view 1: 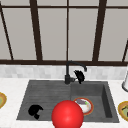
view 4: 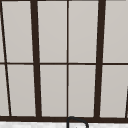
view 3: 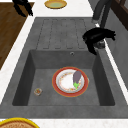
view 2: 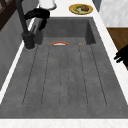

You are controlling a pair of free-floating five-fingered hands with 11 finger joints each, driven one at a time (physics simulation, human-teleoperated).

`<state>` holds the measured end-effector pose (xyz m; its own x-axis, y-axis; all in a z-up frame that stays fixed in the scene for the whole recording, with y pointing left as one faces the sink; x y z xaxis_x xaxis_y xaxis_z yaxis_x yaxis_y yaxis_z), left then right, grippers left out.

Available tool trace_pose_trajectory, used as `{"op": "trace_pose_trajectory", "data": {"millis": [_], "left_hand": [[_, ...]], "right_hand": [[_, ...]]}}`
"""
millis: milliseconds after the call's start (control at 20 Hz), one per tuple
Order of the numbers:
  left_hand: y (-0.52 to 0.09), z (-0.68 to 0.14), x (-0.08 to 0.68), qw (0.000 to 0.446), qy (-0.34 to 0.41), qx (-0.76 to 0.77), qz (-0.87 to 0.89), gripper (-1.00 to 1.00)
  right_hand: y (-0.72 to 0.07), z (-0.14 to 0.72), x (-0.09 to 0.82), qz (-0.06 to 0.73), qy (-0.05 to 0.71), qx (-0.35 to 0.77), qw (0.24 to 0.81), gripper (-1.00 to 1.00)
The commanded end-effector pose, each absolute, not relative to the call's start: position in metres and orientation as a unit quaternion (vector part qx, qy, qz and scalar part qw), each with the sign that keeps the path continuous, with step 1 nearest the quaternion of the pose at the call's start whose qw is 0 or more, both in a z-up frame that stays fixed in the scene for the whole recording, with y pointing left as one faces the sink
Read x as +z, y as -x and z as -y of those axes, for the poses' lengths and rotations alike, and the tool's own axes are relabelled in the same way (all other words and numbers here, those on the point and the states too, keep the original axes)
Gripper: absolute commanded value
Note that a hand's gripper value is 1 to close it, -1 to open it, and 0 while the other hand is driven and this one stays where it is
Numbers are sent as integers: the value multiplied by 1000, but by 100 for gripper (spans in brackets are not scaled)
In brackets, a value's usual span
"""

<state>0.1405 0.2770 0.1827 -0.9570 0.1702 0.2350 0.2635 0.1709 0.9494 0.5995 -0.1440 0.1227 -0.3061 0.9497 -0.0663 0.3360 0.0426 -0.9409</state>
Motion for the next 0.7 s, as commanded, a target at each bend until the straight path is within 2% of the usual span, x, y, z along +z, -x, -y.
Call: {"op": "trace_pose_trajectory", "data": {"millis": [0,500,650], "left_hand": [[-141,-277,183,37,142,-628,764,0],[-141,-277,183,37,142,-628,764,0],[-141,-277,183,37,142,-628,764,0]], "right_hand": [[-587,154,127,642,491,482,338,-100],[-545,187,141,626,486,474,384,-100],[-539,195,140,631,493,466,377,-100]]}}
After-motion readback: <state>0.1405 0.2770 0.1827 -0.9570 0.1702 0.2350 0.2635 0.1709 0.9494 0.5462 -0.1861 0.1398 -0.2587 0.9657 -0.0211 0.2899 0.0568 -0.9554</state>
